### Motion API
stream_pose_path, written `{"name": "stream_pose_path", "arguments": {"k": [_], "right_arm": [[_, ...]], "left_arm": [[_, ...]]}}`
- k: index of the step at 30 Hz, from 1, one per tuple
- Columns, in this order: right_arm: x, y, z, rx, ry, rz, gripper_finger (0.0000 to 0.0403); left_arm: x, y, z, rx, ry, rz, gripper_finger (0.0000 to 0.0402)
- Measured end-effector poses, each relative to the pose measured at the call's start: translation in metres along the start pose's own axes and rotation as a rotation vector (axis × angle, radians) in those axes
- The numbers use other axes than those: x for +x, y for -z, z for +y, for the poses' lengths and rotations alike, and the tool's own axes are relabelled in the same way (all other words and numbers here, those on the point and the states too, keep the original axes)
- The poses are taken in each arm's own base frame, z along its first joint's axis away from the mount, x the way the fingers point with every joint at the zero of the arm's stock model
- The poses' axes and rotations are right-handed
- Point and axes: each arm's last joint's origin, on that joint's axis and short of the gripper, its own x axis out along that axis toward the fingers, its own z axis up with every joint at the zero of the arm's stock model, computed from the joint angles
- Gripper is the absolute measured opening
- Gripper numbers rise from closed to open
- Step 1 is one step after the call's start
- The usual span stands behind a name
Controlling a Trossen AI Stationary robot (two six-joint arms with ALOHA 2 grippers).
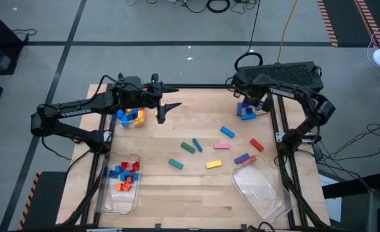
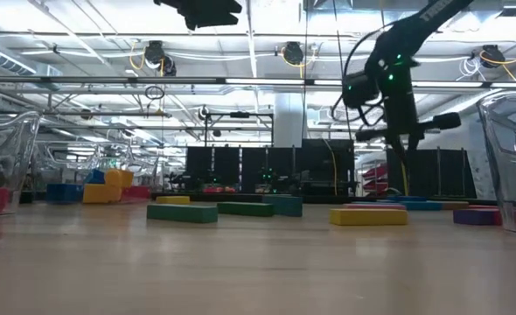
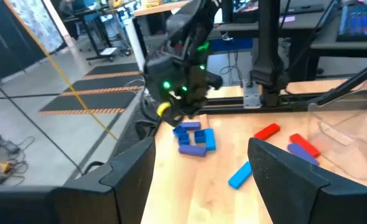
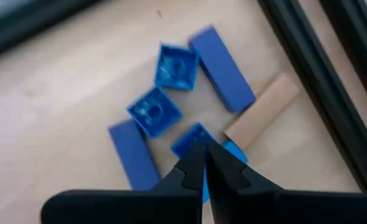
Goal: Sort blocks by size
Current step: Put the blue four stud game piece into the bottom left transparent bin
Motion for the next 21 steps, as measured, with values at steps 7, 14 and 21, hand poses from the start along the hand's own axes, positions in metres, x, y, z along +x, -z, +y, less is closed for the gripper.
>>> {"name": "stream_pose_path", "arguments": {"k": [7, 14, 21], "right_arm": [[0.023, 0.019, 0.013, 0.030, 0.090, 0.024, 0.0000], [0.042, 0.032, 0.021, 0.153, 0.163, 0.012, 0.0000], [0.048, 0.030, 0.023, 0.243, 0.170, -0.049, 0.0000]], "left_arm": [[0.000, 0.001, 0.003, -0.003, -0.014, 0.003, 0.0258], [0.000, 0.001, 0.003, -0.010, -0.014, 0.004, 0.0258], [0.000, 0.005, 0.002, -0.013, -0.002, 0.044, 0.0258]]}}
